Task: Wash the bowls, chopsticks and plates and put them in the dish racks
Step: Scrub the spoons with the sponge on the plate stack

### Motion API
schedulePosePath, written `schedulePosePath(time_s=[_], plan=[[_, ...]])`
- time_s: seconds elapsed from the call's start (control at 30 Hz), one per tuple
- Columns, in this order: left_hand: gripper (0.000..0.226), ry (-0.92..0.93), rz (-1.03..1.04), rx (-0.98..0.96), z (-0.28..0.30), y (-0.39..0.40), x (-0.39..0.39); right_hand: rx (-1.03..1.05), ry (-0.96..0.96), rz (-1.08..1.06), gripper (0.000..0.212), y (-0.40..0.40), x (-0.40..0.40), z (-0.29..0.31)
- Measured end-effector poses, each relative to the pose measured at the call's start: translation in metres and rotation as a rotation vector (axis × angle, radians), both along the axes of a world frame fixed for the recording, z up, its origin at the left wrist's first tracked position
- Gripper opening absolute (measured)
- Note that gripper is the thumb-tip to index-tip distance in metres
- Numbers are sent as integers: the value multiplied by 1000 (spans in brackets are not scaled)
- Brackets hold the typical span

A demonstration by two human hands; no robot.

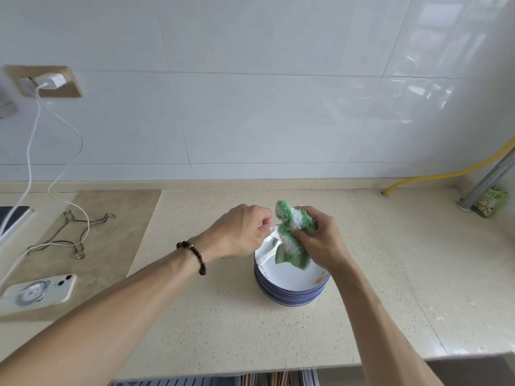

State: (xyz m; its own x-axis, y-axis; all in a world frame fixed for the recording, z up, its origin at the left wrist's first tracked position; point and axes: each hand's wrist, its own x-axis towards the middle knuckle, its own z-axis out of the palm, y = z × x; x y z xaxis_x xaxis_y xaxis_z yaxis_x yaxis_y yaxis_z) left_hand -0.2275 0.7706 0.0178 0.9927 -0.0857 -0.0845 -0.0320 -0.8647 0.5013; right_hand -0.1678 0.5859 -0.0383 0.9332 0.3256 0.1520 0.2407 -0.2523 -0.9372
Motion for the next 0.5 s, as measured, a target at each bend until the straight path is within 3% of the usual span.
schedulePosePath(time_s=[0.07, 0.17, 0.23, 0.3, 0.4, 0.5], plan=[[21, -45, 129, -152, -6, -12, -1, 199, 83, -228, 24, 14, -6, 0], [22, -55, 341, -363, -28, -48, -8, 745, 579, -545, 11, 52, -20, -7], [23, -53, 378, -367, -39, -54, -11, 843, 670, -608, 13, 60, -21, -14], [23, 9, 283, -326, -35, -38, -10, 745, 628, -448, 14, 47, -19, -16], [21, 92, 113, -159, -17, -9, -9, 239, 306, -130, 15, 16, -10, -19], [21, 89, 24, -10, -2, 0, -3, -3, 111, -75, 13, 6, 1, -12]])
